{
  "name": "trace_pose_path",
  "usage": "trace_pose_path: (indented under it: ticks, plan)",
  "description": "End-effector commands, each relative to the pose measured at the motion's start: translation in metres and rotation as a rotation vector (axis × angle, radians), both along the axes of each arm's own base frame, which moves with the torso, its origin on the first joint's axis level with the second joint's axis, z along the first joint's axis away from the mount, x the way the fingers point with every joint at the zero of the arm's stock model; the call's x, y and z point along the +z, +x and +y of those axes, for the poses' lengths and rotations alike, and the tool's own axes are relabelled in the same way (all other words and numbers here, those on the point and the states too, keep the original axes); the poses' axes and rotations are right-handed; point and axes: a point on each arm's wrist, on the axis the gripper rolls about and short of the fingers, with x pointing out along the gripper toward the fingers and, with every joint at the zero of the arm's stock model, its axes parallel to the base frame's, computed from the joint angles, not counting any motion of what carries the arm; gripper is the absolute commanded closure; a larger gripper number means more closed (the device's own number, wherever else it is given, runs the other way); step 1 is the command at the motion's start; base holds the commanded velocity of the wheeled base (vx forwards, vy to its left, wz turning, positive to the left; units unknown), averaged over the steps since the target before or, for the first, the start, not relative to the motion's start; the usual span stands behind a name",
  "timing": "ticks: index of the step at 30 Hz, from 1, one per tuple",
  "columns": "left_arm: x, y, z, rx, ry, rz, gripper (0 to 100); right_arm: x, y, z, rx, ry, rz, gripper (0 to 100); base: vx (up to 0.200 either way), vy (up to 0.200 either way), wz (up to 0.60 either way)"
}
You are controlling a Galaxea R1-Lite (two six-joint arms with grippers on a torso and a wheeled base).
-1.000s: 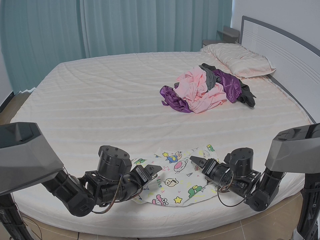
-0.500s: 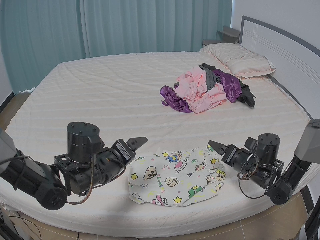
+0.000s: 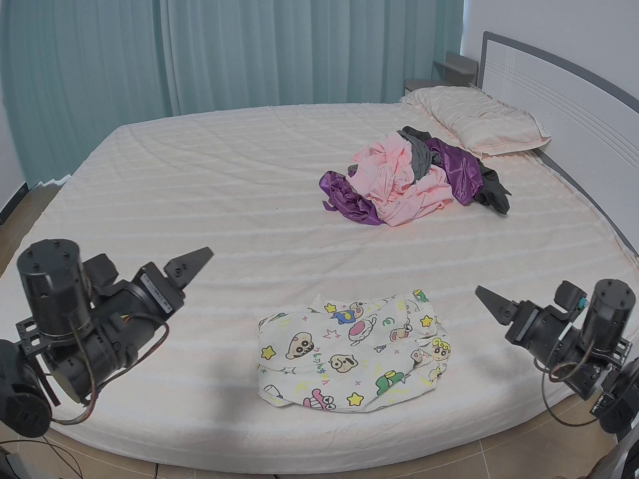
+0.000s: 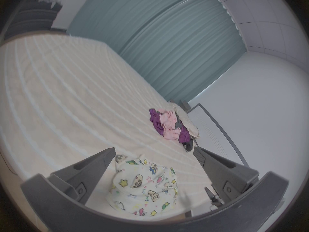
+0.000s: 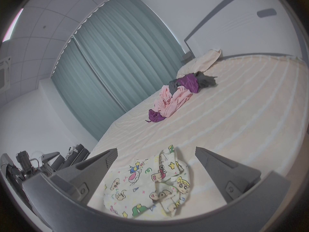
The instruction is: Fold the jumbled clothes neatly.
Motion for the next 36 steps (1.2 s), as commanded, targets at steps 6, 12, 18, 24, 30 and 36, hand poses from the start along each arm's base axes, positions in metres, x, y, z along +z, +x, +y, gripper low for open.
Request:
trace_pose_path:
  ticks: [6,12,18,24,30,36]
  plan:
    - [0.019,-0.061,0.048,0.176,0.166,-0.149,0,0.027,-0.06,-0.033,-0.137,-0.012,-0.135,0,0.0,0.0,0.0]
    - [0.017,-0.089,0.063,0.195,0.236,-0.146,0,0.03,-0.086,-0.045,-0.136,-0.058,-0.114,0,0.0,0.0,0.0]
    - [0.01,-0.106,0.073,0.204,0.255,-0.12,0,0.026,-0.112,-0.058,-0.131,-0.107,-0.078,0,0.0,0.0,0.0]
    - [-0.005,-0.121,0.082,0.27,0.282,-0.103,0,0.017,-0.142,-0.072,-0.152,-0.179,-0.068,0,0.0,0.0,0.0]
    - [-0.015,-0.142,0.095,0.344,0.362,-0.136,0,0.004,-0.165,-0.085,-0.21,-0.244,-0.06,0,0.0,0.0,0.0]
    - [-0.025,-0.168,0.11,0.369,0.449,-0.175,0,-0.005,-0.182,-0.093,-0.307,-0.266,-0.074,0,0.0,0.0,0.0]
